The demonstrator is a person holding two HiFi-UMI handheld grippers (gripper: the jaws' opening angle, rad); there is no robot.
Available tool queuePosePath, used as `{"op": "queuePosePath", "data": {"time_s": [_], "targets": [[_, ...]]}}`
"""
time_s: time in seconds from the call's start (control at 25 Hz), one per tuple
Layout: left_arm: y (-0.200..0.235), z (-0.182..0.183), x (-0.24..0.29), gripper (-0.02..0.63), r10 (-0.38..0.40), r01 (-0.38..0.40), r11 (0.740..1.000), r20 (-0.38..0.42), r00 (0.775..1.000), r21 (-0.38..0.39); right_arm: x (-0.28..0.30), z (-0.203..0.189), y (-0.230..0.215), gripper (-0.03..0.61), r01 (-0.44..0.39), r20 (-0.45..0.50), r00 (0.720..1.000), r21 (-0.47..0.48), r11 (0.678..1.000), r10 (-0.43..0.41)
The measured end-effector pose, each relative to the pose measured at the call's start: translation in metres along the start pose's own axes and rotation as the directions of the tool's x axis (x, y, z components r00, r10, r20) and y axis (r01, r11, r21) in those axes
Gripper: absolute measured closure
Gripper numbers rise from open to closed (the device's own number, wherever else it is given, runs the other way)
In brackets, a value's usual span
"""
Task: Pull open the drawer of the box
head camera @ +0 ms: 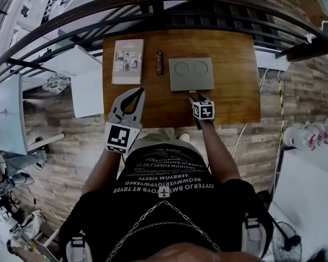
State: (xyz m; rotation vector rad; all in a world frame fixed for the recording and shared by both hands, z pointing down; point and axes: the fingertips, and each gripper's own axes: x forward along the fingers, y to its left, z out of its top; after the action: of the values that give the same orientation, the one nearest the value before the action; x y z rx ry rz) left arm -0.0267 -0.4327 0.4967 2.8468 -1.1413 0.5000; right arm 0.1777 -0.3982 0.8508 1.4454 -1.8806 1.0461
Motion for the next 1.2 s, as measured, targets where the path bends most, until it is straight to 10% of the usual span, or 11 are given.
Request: {"op": "queuePosePath", "data": {"time_s": [1.2], "targets": [[-0.002, -0.027, -0.028, 0.614, 0.031, -0.032, 0.999, -0.045, 0.999, -0.017, 0.035, 0.0, -0.015, 0.416, 0.103, -0.082, 0.992, 0.073, 0.992, -0.097]]}}
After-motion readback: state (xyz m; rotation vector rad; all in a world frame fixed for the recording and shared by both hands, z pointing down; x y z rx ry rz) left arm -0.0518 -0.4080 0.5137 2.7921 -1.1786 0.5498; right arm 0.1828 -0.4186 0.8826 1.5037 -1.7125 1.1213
